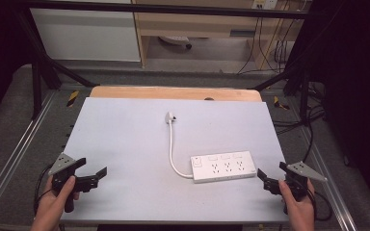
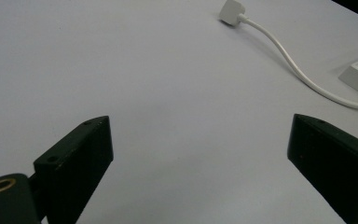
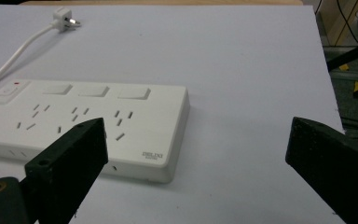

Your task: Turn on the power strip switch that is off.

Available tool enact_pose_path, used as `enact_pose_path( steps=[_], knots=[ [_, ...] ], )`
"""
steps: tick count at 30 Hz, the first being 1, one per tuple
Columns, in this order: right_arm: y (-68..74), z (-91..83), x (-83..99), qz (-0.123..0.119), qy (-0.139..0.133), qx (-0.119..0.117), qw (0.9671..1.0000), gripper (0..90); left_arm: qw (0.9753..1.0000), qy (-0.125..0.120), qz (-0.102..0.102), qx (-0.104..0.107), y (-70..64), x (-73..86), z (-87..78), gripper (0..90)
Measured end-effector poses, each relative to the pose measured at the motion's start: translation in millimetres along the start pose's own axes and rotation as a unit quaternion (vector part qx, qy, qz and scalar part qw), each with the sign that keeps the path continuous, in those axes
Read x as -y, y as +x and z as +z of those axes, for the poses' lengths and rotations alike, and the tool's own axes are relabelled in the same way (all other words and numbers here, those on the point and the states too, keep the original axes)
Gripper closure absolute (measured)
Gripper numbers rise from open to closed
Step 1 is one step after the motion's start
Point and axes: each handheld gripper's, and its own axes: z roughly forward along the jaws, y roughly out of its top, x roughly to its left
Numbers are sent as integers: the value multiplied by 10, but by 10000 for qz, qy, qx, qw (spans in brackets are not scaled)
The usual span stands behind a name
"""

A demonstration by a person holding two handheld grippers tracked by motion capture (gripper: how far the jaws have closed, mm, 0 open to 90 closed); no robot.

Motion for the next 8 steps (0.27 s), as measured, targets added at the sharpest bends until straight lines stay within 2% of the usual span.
enact_pose_path(
  steps=[6, 8],
  knots=[
    [-30, -41, 95, 156, 408, 91, 9990, 70, 10000, 49, 43, -23, -6, 6, -3, 70],
    [-30, -46, 118, 100, 572, 186, 9981, 69, 10000, 50, 66, -15, -15, 6, -3, 70]
  ],
)
